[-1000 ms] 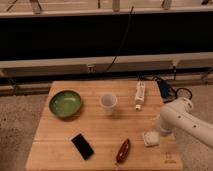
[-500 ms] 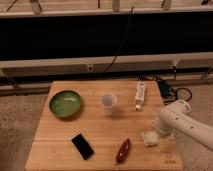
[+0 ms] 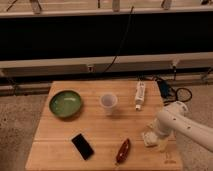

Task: Place the white sponge in the ceramic cup

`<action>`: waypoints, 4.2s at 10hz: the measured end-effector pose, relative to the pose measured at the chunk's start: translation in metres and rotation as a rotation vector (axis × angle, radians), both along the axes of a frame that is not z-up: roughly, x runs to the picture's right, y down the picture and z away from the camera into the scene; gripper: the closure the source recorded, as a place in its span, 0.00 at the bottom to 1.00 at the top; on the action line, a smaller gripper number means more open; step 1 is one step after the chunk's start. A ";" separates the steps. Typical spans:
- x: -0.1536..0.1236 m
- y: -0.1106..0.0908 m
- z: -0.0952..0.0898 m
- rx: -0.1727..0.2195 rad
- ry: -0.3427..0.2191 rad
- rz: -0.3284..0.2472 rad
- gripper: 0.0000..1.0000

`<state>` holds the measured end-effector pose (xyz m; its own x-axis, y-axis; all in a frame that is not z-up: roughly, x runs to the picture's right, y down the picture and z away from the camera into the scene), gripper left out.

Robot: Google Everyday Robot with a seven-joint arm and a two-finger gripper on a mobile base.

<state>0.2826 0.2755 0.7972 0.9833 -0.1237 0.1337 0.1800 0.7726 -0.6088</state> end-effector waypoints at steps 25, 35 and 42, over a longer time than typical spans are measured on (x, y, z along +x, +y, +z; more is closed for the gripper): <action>0.007 0.003 -0.008 -0.006 -0.021 -0.020 1.00; 0.013 -0.007 -0.015 0.000 -0.022 -0.030 1.00; 0.011 -0.038 -0.028 0.018 -0.025 -0.057 1.00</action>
<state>0.2933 0.2376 0.7695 0.9710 -0.1816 0.1554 0.2387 0.7718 -0.5894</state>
